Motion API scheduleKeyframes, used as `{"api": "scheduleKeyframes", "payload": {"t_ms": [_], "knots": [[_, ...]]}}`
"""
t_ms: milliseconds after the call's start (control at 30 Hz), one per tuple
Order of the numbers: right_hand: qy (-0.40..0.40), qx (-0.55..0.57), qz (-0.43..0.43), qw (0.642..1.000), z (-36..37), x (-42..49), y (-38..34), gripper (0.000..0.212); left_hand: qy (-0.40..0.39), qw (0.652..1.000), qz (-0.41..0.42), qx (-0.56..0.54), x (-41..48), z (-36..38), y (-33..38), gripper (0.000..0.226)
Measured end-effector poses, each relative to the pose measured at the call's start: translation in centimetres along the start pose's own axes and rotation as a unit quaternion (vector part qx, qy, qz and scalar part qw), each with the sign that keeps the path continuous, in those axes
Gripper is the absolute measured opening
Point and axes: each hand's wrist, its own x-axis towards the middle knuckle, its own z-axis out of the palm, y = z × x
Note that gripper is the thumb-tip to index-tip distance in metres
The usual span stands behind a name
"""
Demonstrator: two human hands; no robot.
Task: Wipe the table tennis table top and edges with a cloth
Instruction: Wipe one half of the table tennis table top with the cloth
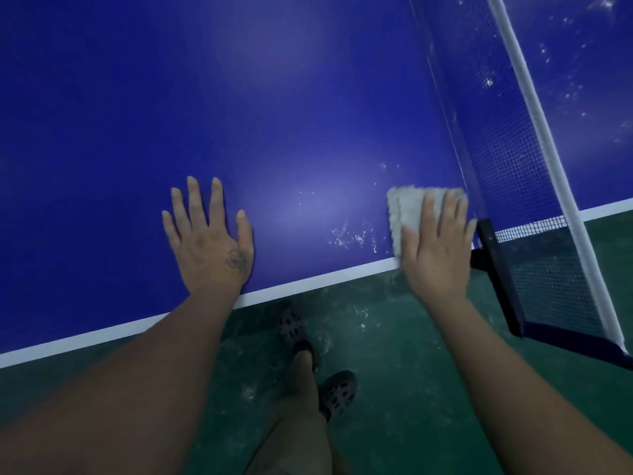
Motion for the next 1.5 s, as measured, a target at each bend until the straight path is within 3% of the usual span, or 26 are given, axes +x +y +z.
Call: {"api": "scheduleKeyframes", "payload": {"t_ms": [100,200,333,467,633,767,867,1033,1133,1200,1267,1367,1500], "knots": [[0.01,0.023,0.059,0.998,-0.5,6.7,-1.5,0.073,0.0,1.0,-0.002,-0.001,0.1,0.0,0.0,0.069],[0.011,0.03,0.059,0.998,-0.3,10.1,-4.5,0.073,-0.002,1.0,-0.004,0.001,0.2,0.1,-0.1,0.07],[0.008,0.02,-0.078,0.997,0.6,5.2,-7.0,0.066,0.0,1.0,0.001,0.001,0.3,0.0,-0.2,0.07],[-0.019,0.0,-0.165,0.986,1.0,-5.2,-3.9,0.065,-0.003,1.0,-0.001,0.003,0.4,0.0,-0.2,0.07],[-0.043,-0.012,-0.096,0.994,0.1,-5.4,-0.3,0.068,0.004,1.0,-0.001,-0.003,0.4,0.0,-0.2,0.07],[-0.021,0.018,-0.006,1.0,0.1,2.2,-5.6,0.079,0.006,1.0,0.001,-0.004,0.3,0.1,-0.2,0.069],[-0.01,0.052,0.004,0.999,1.0,6.7,-11.6,0.08,0.01,1.0,-0.001,-0.003,0.3,0.1,-0.2,0.067],[0.017,0.041,-0.116,0.992,2.9,6.4,-19.8,0.075,0.025,0.999,-0.004,-0.021,0.4,0.2,-0.2,0.062],[0.027,0.064,-0.234,0.97,4.0,1.3,-19.0,0.069,0.031,0.999,0.002,-0.024,0.4,0.3,-0.3,0.06],[0.022,0.066,-0.261,0.963,3.9,-2.7,-15.7,0.065,0.023,1.0,0.001,-0.019,0.4,0.2,-0.2,0.061],[0.004,0.055,-0.239,0.969,3.1,-5.6,-11.6,0.064,0.019,1.0,-0.003,-0.011,0.4,0.2,-0.2,0.062],[-0.005,0.011,-0.133,0.991,1.7,-6.7,-6.9,0.064,0.025,1.0,0.0,-0.014,0.4,0.2,-0.2,0.062],[-0.001,-0.007,-0.019,1.0,1.6,-3.7,-9.3,0.065,0.028,0.999,0.004,-0.017,0.4,0.2,-0.3,0.062]]}}
